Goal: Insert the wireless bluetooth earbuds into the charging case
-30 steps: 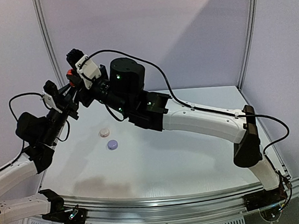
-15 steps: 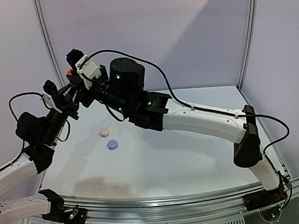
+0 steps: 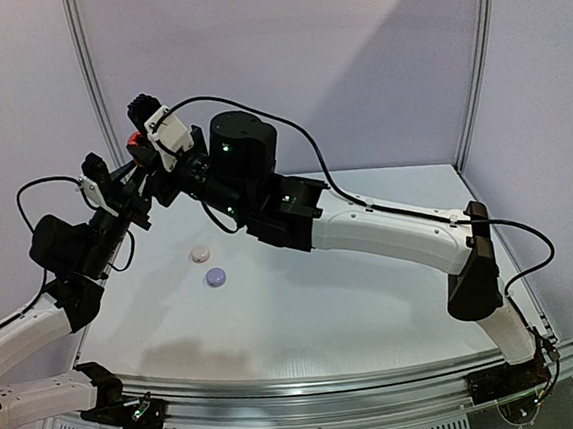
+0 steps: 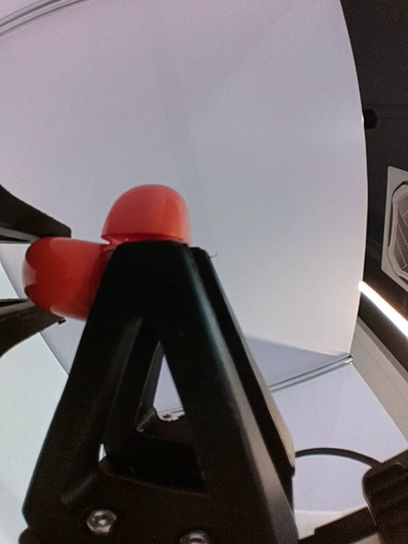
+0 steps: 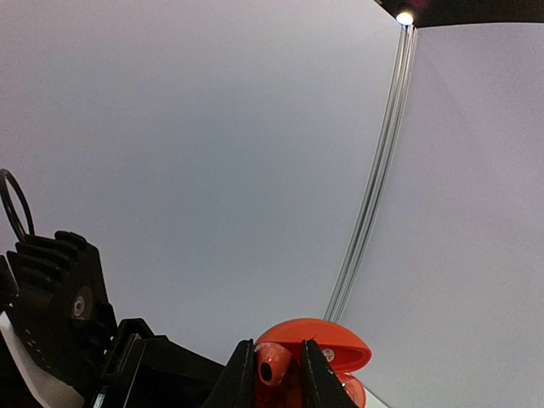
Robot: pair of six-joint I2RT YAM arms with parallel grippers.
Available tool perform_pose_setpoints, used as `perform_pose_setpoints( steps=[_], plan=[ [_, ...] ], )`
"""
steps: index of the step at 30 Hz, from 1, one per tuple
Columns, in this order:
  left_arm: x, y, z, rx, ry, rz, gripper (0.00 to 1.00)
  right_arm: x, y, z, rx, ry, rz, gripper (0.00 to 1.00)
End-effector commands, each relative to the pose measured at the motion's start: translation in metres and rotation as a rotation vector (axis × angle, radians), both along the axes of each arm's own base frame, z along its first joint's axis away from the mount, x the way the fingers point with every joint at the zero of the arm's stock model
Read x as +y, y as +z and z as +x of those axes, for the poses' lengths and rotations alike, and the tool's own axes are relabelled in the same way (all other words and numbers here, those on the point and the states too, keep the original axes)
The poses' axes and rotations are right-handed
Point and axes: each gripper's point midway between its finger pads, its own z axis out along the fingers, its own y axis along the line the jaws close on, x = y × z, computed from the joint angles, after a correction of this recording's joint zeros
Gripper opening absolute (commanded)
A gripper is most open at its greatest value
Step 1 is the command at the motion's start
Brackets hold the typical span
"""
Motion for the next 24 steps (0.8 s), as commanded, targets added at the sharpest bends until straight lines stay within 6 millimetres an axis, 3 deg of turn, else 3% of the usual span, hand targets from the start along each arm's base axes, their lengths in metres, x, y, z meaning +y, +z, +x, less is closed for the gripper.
perform_pose_setpoints(
  steps=[1,4,12,18,24],
  plan=[
    [0.003,0.013,-0.009,-0.04,-0.014,-0.027,0.0,0.0,-0.019,0.015,0.044,-0.03,-0.04,0.15],
    [0.002,0.012,-0.009,-0.037,-0.013,-0.025,0.0,0.0,-0.016,0.014,0.042,-0.023,-0.032,0.06],
    [0.003,0.008,-0.005,-0.015,-0.005,-0.021,0.0,-0.006,0.004,0.009,0.029,-0.005,0.016,0.03],
    [0.005,0.001,0.0,0.025,0.005,-0.026,0.0,-0.023,0.047,-0.002,0.009,0.035,0.133,0.01],
    [0.004,0.0,0.001,0.032,-0.001,-0.03,0.0,-0.03,0.066,-0.01,0.0,0.065,0.183,0.0]
  ],
)
